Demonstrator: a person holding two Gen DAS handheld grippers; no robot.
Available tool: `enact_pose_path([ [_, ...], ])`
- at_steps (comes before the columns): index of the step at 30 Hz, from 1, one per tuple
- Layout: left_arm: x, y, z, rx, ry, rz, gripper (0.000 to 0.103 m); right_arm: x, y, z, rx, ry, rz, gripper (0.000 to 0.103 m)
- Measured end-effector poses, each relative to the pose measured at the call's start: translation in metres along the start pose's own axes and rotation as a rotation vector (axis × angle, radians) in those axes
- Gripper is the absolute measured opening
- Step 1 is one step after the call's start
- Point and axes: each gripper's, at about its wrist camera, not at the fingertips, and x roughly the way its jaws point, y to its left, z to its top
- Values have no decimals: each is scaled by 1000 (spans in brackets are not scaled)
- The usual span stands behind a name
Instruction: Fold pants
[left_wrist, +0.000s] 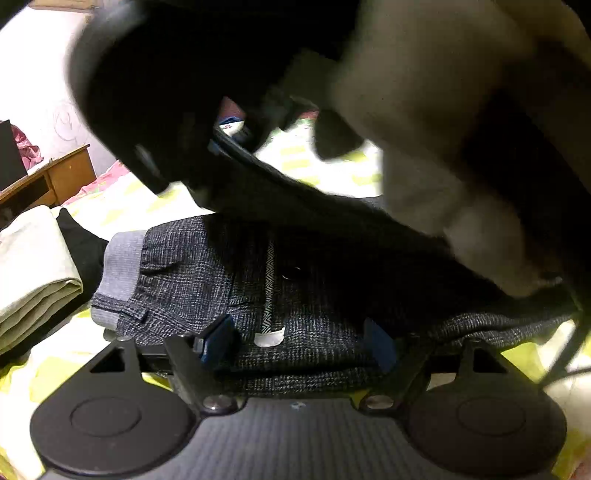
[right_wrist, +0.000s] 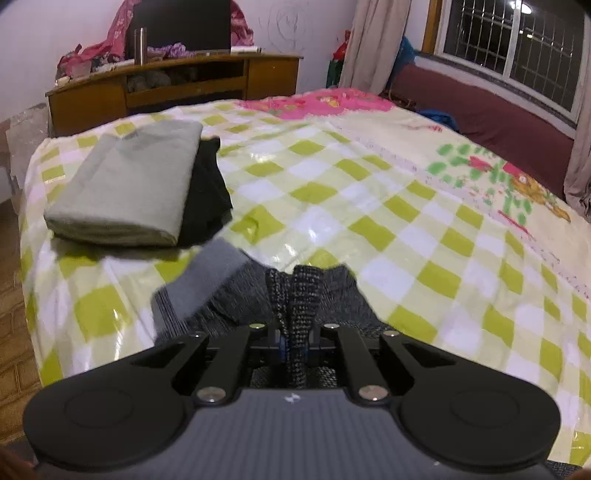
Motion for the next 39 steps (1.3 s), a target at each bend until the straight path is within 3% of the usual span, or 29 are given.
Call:
enact_pose_path([
  [6, -3, -4, -1, 21, -3, 0, 90, -14, 20, 22, -29, -114, 26, 8],
  [9, -5, -4, -1, 26, -1, -2, 90, 12, 41, 23, -121, -16, 45, 10],
  [12, -11, -6, -4, 36, 1, -12, 91, 40, 46, 17, -112, 115, 132, 16],
  [17, -18, -1, -9, 39, -14, -34, 91, 20, 37, 23, -72, 31, 193, 45],
  [21, -24, -3, -10, 49, -24, -28, 91, -3, 24, 27, -41, -28, 187, 45],
  [26, -39, -4, -14, 74, -11, 18, 91, -38, -18, 6, 38, -59, 92, 45],
  [30, -67, -9, -22, 120, -28, 94, 91, -69, -79, -37, 161, -48, -40, 45],
  [33, -82, -16, -10, 131, -84, 84, 91, -87, -127, -76, 285, -17, -154, 45],
  [37, -68, -38, 16, 228, -147, 81, 91, -108, -183, -126, 489, 3, -242, 46],
  [39, -51, -49, 26, 286, -167, 97, 91, -111, -204, -148, 597, 7, -233, 47],
])
